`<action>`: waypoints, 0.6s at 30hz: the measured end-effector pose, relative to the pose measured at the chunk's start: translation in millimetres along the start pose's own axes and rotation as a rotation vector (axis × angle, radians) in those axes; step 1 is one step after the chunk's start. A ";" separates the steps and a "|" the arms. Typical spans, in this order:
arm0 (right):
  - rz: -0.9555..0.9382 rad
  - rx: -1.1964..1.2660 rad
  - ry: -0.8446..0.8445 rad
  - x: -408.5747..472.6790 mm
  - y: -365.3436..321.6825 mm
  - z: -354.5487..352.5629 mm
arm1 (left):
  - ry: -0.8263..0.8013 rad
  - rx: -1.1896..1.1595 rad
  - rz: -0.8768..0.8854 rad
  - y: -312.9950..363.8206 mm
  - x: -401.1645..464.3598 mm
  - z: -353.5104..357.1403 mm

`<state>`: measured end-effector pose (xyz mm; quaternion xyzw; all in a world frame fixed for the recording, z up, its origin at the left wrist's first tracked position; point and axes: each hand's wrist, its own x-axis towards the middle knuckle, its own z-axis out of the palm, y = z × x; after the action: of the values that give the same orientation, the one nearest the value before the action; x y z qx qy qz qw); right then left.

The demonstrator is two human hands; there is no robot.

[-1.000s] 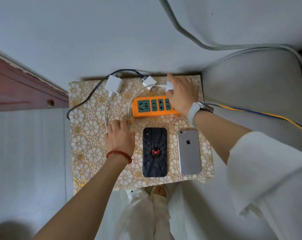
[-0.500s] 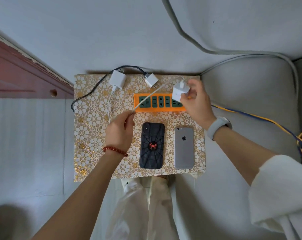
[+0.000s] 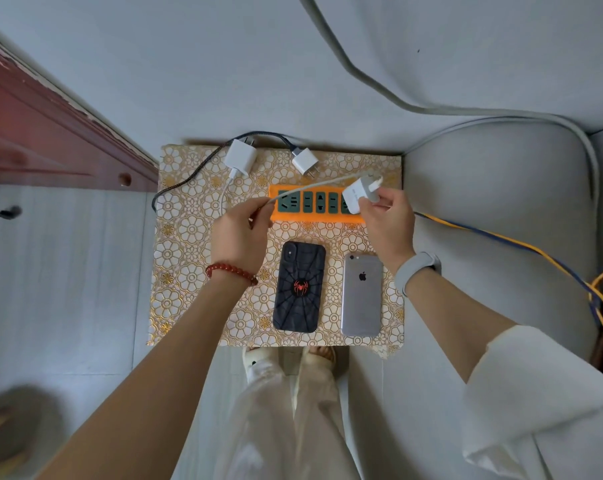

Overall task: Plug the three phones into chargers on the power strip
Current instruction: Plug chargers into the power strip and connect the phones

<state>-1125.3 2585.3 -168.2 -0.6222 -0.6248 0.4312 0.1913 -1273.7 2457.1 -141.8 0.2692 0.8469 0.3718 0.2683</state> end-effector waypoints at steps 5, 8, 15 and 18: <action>0.032 0.051 0.033 0.3 2.8 -2.8 | -0.021 0.020 -0.011 2.2 2.2 2.9; 0.033 0.030 0.019 -1.2 1.0 -0.8 | -0.016 0.001 -0.023 3.5 4.2 5.0; -0.128 -0.197 -0.080 -5.6 3.5 6.3 | 0.007 -0.038 -0.064 -1.1 12.1 -0.4; -0.241 -0.304 -0.147 -6.0 4.1 5.8 | 0.018 -0.036 -0.084 -6.6 17.2 -5.4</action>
<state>-1126.4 2577.4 -172.9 -0.5314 -0.7649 0.3503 0.0991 -1291.1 2461.9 -148.2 0.2251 0.8532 0.3776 0.2808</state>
